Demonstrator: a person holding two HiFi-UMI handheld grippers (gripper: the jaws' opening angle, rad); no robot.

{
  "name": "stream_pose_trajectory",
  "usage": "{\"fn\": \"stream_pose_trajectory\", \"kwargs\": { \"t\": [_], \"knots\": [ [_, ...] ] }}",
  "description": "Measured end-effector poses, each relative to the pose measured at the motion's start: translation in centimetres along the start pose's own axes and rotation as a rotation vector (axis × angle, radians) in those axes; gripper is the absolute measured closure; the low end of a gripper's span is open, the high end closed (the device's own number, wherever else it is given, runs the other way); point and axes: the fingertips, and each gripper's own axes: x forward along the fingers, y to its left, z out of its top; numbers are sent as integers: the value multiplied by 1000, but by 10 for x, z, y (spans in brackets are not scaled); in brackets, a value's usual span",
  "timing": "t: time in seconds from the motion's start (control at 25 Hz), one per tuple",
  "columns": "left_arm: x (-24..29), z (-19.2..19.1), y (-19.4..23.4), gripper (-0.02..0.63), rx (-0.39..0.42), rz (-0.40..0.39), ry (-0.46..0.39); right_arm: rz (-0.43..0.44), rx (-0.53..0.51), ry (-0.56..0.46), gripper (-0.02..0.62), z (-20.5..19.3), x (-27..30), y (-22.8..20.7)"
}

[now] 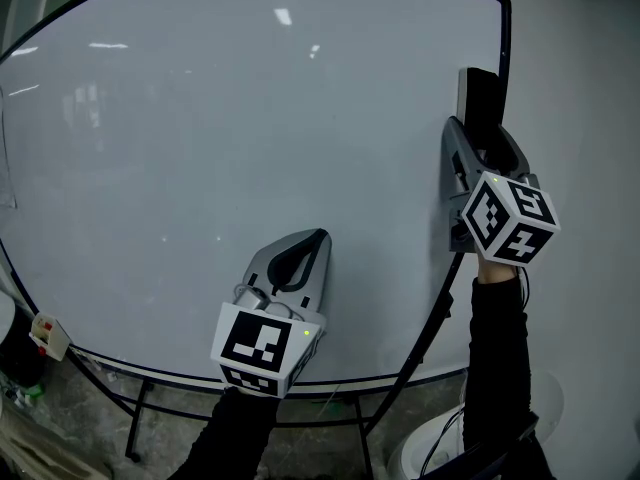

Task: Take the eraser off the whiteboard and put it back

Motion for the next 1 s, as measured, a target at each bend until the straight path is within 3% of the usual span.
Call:
{"fn": "stream_pose_trajectory", "kwargs": {
  "t": [0.52,1.0],
  "knots": [
    [-7,3,2,601,9,7,1,9,12,37,319,-5,-6,1],
    [-5,-12,-3,601,-3,-11,31,-8,38,27,319,-19,-51,1]
  ]
}}
